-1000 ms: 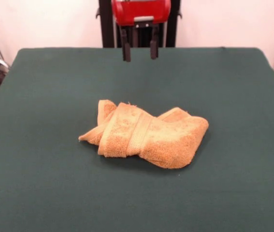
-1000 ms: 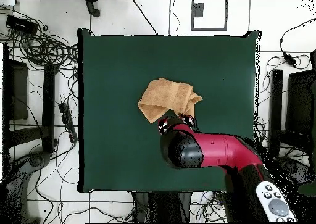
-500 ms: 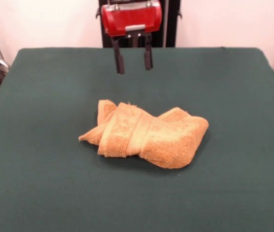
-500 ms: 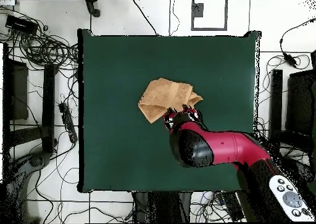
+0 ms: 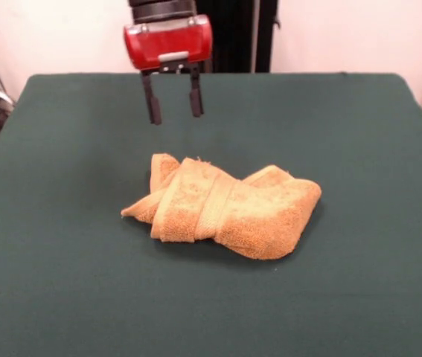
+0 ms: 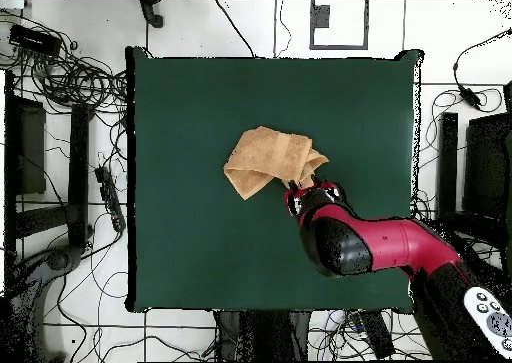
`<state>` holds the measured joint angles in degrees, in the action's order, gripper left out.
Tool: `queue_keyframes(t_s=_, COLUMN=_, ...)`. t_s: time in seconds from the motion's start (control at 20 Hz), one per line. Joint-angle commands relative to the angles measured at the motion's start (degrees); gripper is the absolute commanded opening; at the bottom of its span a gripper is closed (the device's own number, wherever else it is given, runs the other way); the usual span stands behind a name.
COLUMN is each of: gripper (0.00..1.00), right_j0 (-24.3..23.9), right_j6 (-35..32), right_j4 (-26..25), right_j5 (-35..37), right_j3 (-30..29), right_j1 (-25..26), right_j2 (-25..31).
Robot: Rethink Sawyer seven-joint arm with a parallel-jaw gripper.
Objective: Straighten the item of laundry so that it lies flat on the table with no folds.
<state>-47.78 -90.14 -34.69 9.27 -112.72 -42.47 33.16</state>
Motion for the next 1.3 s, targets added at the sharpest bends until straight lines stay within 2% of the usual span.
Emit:
queue_keyframes(t_s=0.05, gripper=1.0, right_j0=-3.4, right_j6=8.9, right_j4=-3.0, right_j5=6.8, right_j3=-2.5, right_j1=1.2, right_j2=11.9)
queue_keyframes(t_s=0.4, gripper=1.0, right_j0=-7.2, right_j6=8.8, right_j4=-5.4, right_j5=5.3, right_j3=-4.8, right_j1=-1.5, right_j2=18.5)
queue_keyframes(t_s=0.6, gripper=1.0, right_j0=-7.6, right_j6=8.0, right_j4=-4.9, right_j5=7.9, right_j3=-4.2, right_j1=-0.5, right_j2=18.9)
queue_keyframes(t_s=0.8, gripper=1.0, right_j0=-5.6, right_j6=8.8, right_j4=-5.9, right_j5=12.2, right_j3=-2.1, right_j1=2.8, right_j2=15.5)
queue_keyframes(t_s=1.0, gripper=1.0, right_j0=-0.2, right_j6=9.8, right_j4=-10.2, right_j5=17.5, right_j3=1.3, right_j1=3.8, right_j2=8.6)
queue_keyframes(t_s=1.3, gripper=1.0, right_j0=0.8, right_j6=9.0, right_j4=-11.3, right_j5=21.7, right_j3=1.9, right_j1=3.2, right_j2=8.1)
